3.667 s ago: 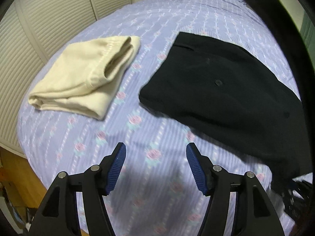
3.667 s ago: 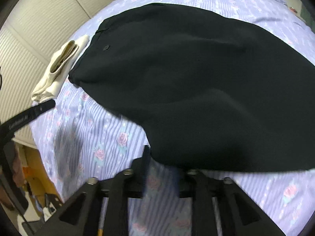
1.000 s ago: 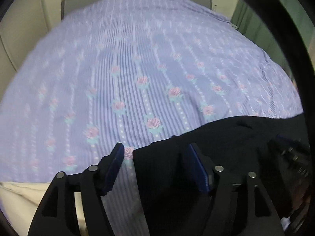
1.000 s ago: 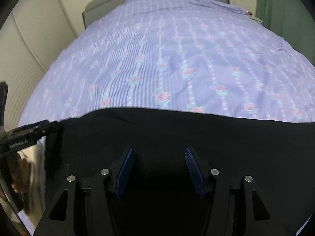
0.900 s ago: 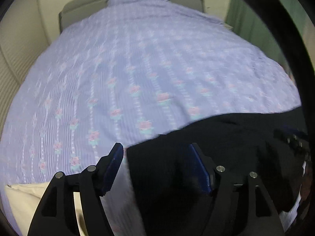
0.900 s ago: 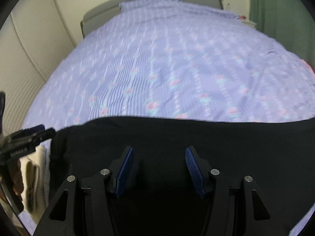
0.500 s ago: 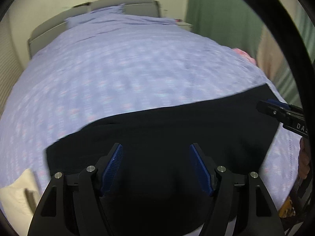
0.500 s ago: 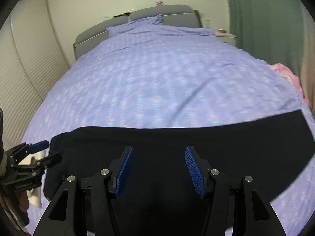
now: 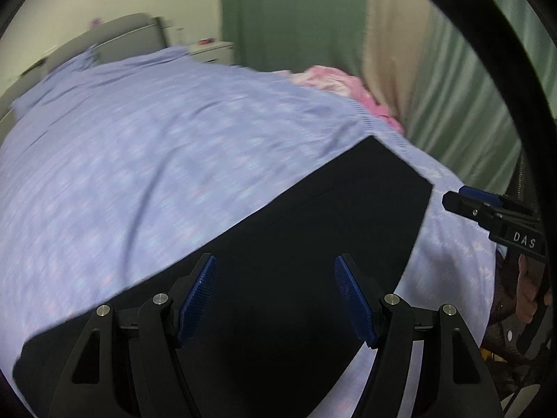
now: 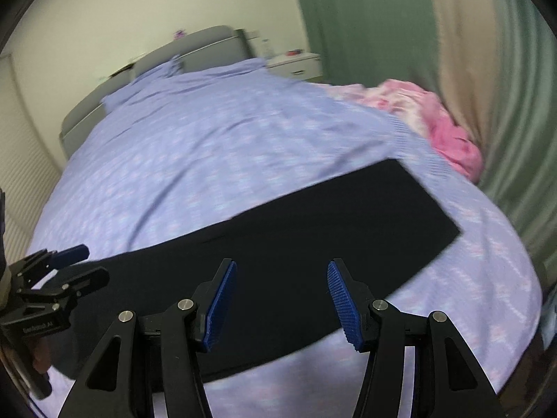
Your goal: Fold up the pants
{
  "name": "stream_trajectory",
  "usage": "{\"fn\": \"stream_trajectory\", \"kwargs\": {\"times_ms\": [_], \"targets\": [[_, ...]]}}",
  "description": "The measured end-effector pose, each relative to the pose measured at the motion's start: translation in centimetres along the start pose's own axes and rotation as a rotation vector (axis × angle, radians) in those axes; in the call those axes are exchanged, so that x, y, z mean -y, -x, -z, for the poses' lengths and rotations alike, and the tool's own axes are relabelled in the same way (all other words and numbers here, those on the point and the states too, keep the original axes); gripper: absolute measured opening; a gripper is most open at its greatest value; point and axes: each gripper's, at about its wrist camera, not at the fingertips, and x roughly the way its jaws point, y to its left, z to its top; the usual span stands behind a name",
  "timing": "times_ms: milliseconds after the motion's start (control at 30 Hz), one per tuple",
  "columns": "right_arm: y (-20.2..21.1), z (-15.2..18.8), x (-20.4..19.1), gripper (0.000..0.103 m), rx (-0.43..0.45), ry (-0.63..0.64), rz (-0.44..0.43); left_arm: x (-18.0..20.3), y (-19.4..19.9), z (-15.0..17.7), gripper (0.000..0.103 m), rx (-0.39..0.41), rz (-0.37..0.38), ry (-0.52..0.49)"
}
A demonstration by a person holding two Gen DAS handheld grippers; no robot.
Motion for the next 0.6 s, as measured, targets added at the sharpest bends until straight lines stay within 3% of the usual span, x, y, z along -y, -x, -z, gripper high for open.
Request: {"fn": "stream_trajectory", "kwargs": {"times_ms": [300,600], "targets": [[-3.6,-1.8,12.5,0.056,0.017,-0.214,0.068,8.2,-10.6,-9.7,0.069,-0.037,0.104,-0.204],[-9.0,-1.2,19.5,0.056,-0.008,-0.435,0.071,12.9,-21.4,-15.6,0.069,-0.165,0.195,-0.284]]}}
